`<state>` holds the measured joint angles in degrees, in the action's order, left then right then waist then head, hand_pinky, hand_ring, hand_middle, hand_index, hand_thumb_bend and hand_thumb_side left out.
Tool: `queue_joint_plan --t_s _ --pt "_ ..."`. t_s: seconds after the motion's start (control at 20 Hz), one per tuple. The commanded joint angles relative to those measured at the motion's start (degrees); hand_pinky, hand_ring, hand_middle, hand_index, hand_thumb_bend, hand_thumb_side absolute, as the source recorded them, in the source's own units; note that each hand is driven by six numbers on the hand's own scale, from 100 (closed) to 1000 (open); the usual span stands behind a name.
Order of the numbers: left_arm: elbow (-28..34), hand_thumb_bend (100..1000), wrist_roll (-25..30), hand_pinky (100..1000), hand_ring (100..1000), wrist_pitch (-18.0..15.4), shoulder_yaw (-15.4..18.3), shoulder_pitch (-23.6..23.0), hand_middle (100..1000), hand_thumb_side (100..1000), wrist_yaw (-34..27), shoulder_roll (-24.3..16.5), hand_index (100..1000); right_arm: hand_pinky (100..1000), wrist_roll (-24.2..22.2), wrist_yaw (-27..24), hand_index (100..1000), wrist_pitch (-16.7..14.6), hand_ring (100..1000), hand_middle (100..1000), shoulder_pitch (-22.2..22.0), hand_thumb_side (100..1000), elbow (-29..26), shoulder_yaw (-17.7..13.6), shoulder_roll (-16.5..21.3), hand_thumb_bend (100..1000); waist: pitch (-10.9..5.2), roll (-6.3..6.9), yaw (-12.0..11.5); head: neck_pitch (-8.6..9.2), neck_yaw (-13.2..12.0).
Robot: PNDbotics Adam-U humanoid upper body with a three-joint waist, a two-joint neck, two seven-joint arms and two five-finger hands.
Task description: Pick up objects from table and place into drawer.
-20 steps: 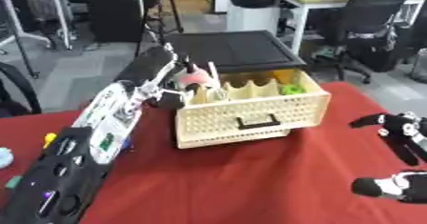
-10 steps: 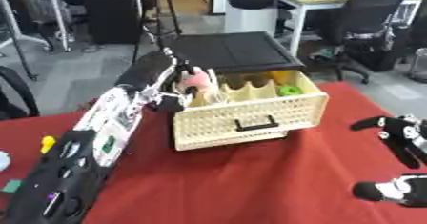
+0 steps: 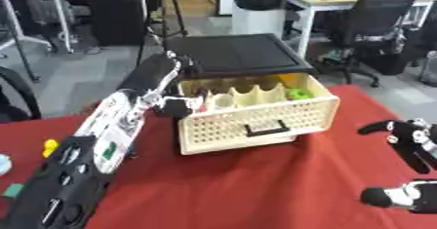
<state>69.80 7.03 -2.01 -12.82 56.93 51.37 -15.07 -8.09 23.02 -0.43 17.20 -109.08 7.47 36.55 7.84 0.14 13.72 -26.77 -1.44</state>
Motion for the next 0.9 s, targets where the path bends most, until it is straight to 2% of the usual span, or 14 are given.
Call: queue_joint_plan --t_s 0.05,0.45,0.9 --pt "1.4 794 -0.6 568 550 0.2 0.6 1.0 562 312 -1.3 -0.6 703 100 -0.1 -0.3 768 0.0 100 100 0.7 804 -1.0 -0.4 1.1 1000 -0.84 -0.48 -0.1 0.58 0.1" --pt "4.1 752 -1.8 564 547 1.3 1.3 0.0 562 308 -5.3 -1.4 704 100 0.0 -0.4 768 0.1 100 100 0.7 806 -1.1 -0.5 1.2 1000 -1.09 -0.82 -1.0 0.27 0.5" --pt "15.4 647 -3.5 525 501 5.3 4.4 -5.0 517 273 -16.1 -5.9 670 100 0.1 -0.7 719 0.0 100 100 1.4 818 -1.7 -0.6 1.4 1000 -1.85 -1.41 -5.1 -0.71 2.0"
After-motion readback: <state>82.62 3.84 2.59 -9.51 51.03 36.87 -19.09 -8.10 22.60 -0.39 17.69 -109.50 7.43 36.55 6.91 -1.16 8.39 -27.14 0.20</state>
